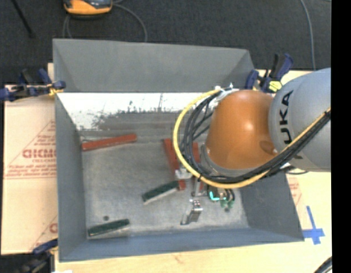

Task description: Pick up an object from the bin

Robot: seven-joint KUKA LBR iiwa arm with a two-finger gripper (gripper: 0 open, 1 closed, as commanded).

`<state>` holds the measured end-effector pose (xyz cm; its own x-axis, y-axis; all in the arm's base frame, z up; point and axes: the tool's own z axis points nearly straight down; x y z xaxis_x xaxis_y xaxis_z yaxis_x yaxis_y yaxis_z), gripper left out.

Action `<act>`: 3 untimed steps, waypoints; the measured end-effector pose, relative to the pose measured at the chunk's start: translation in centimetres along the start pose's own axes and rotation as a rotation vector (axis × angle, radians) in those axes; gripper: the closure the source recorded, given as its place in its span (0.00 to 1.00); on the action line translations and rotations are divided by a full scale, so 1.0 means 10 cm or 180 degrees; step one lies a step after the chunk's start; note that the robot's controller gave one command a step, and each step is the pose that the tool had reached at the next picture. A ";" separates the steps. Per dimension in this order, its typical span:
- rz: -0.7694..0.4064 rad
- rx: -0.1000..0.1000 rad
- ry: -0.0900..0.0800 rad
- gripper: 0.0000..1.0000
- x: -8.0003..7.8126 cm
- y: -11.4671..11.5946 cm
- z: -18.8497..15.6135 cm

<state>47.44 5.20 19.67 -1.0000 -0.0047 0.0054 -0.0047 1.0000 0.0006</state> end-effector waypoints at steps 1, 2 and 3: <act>0.0006 -0.0001 -0.0025 0.00 -0.02 0.00 -0.03; 0.0150 -0.0006 -0.0061 0.00 -0.53 -0.21 0.47; 0.0014 -0.0004 -0.0066 1.00 -0.35 -0.05 1.21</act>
Offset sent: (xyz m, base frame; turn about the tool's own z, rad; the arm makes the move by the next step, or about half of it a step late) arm 0.0827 -0.0358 -0.0906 0.0781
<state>50.86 4.71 7.55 -0.9999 -0.0004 -0.0152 -0.0004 1.0000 0.0019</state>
